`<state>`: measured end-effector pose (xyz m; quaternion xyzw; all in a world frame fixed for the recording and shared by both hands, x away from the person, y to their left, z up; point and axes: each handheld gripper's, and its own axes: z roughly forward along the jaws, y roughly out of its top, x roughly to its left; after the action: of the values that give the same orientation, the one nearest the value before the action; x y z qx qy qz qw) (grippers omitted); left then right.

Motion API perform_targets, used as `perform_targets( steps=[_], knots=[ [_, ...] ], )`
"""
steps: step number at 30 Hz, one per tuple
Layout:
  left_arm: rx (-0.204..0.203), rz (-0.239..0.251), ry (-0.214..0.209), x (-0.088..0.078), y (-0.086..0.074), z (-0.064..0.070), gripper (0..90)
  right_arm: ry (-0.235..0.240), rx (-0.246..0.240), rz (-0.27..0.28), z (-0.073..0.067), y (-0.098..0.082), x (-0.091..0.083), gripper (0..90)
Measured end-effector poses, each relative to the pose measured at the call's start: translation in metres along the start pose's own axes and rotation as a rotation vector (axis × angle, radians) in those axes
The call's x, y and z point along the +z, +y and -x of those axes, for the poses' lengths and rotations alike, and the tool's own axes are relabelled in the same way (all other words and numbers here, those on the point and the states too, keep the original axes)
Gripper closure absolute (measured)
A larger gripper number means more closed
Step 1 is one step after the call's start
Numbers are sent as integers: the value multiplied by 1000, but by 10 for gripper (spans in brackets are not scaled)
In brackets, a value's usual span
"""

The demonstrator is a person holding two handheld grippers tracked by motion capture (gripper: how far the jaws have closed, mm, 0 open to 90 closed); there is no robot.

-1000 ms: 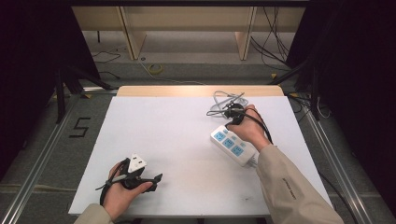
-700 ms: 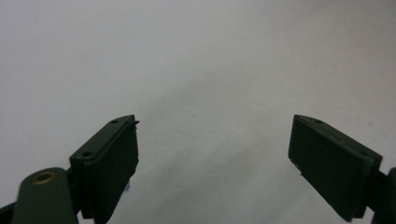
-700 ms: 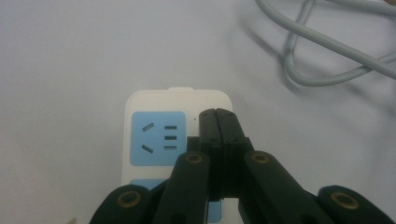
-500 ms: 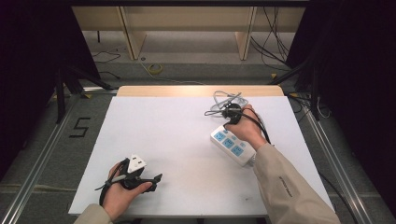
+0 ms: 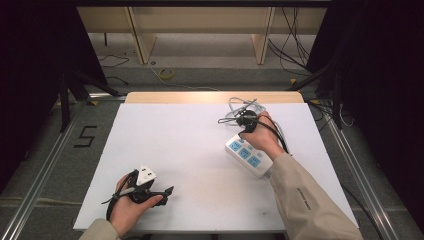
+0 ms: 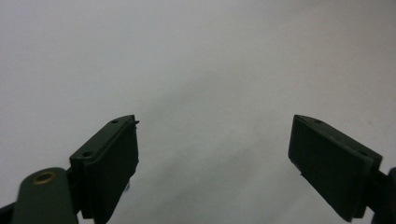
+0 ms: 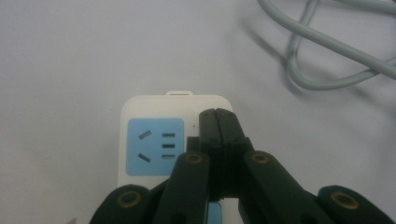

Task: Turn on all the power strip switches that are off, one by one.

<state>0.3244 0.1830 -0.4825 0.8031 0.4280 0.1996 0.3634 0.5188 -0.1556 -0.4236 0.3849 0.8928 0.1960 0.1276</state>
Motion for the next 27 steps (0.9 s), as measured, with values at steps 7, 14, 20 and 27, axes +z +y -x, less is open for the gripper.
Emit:
perform_targets(
  steps=[7,14,20,27],
  knots=[
    [-1,0,0,0,0,0,157,0,1,-3,-1,1,2,900],
    [-1,1,0,0,0,0,157,1,-2,-9,-1,1,5,900],
    [0,-1,0,-1,0,0,157,0,-3,-21,-2,1,8,900],
    [0,-1,0,-1,0,0,157,-5,-7,-26,-1,1,10,900]
  ],
)
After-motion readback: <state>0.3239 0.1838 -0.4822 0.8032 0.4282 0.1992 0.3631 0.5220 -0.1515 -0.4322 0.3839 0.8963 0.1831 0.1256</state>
